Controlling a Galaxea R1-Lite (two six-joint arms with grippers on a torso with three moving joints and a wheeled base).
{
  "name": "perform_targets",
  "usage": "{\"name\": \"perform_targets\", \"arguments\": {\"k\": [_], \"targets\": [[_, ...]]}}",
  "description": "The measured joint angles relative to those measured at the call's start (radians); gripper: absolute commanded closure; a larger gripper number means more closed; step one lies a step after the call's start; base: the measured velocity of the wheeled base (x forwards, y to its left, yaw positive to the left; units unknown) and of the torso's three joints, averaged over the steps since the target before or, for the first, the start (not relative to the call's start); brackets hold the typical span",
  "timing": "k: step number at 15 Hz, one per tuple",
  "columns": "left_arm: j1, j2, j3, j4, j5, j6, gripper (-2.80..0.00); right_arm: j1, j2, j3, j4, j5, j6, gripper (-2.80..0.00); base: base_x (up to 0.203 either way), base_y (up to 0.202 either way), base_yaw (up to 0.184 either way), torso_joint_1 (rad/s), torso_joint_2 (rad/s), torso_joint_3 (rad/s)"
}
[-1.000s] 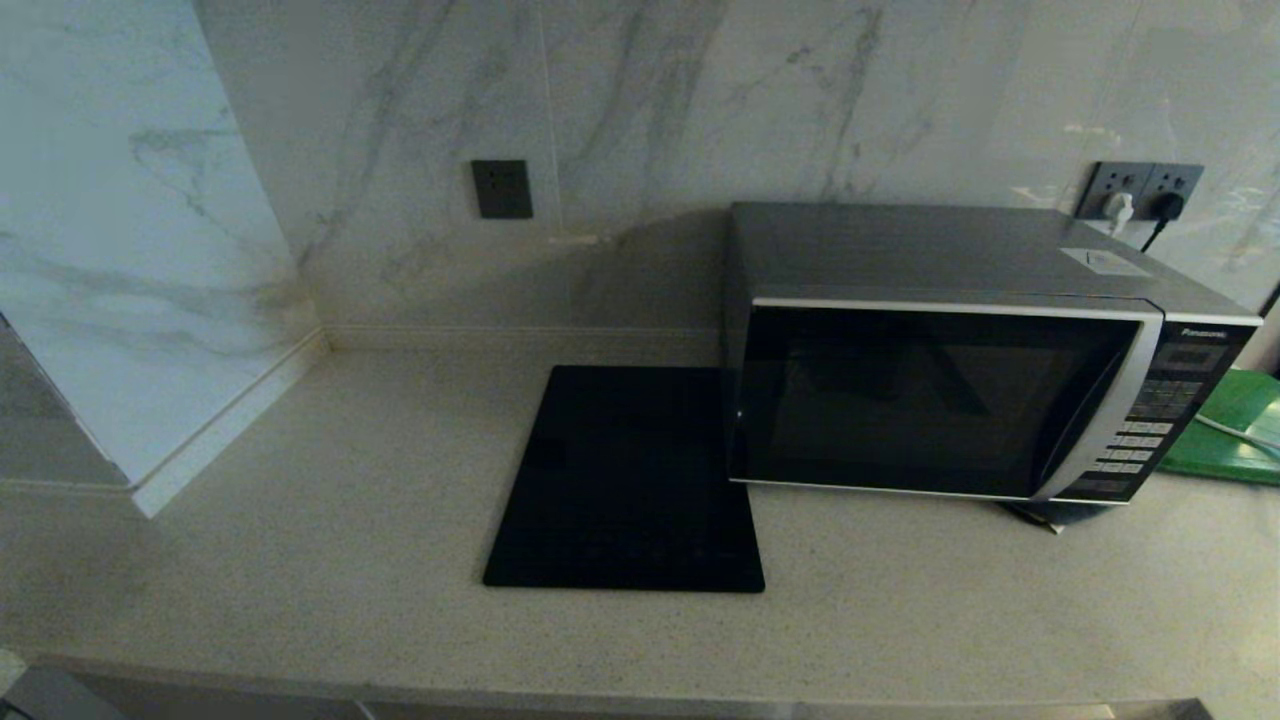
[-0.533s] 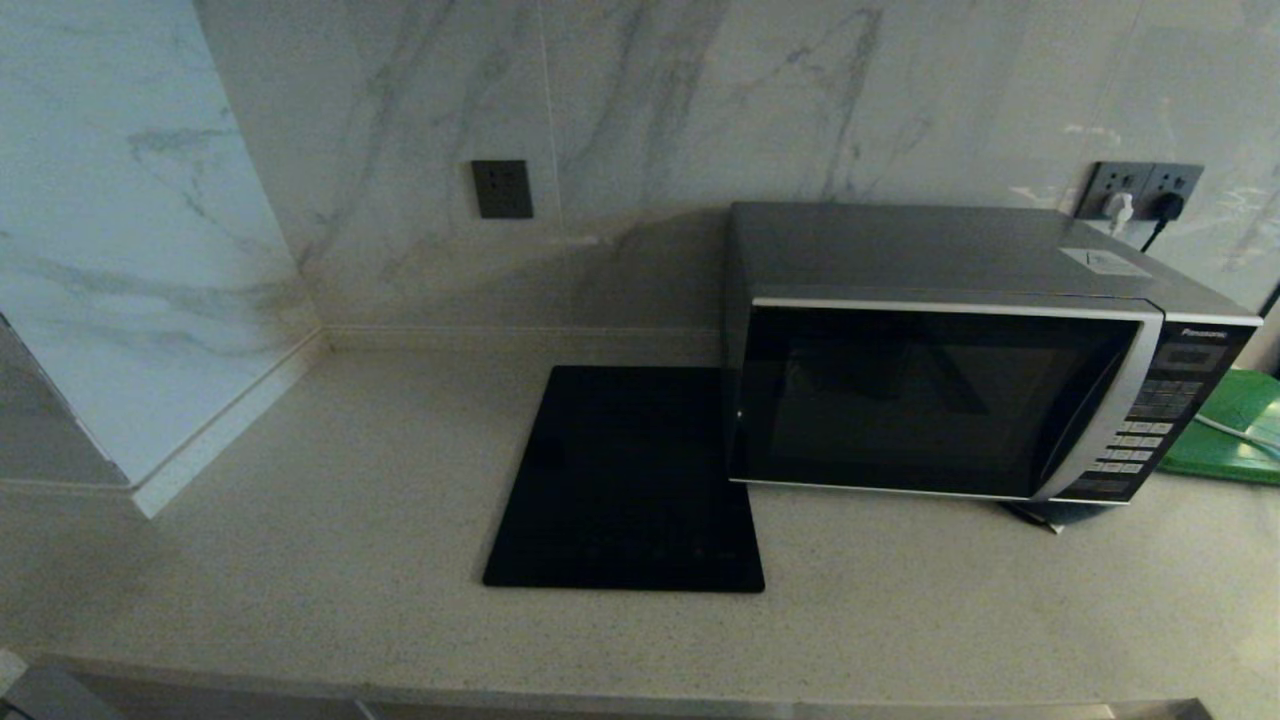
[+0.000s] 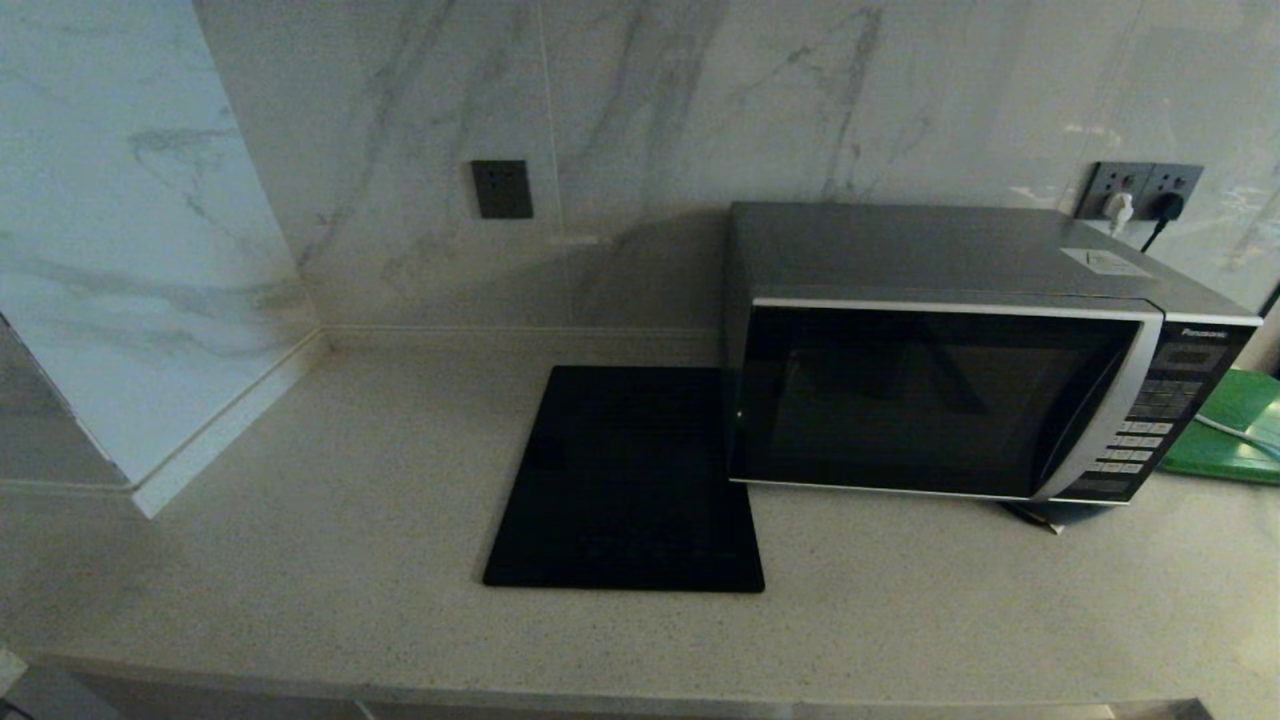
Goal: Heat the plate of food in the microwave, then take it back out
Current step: Open the microwave oven
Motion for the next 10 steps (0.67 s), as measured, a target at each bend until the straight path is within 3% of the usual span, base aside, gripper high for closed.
{"name": "perform_targets", "arguments": {"k": [10], "targets": [[0.001,0.000,0.000,0.000,0.000,0.000,0.00,0.000,0.001,0.000,0.000,0.000,0.000,0.00,0.000,0.000,0.000,0.000,0.00,0.000]]}}
